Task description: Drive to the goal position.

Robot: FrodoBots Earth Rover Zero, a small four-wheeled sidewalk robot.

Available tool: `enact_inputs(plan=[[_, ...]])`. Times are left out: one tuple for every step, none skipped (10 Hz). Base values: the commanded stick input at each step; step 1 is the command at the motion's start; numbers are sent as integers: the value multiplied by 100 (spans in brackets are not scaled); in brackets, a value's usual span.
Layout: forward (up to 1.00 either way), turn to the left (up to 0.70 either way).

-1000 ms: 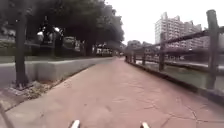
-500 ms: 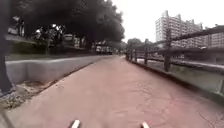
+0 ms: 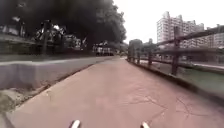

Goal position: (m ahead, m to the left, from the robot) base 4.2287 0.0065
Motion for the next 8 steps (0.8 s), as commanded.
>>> enact_inputs(plan=[[70,0],[70,0],[70,0],[70,0],[70,0],[70,0],[70,-13],[70,-30]])
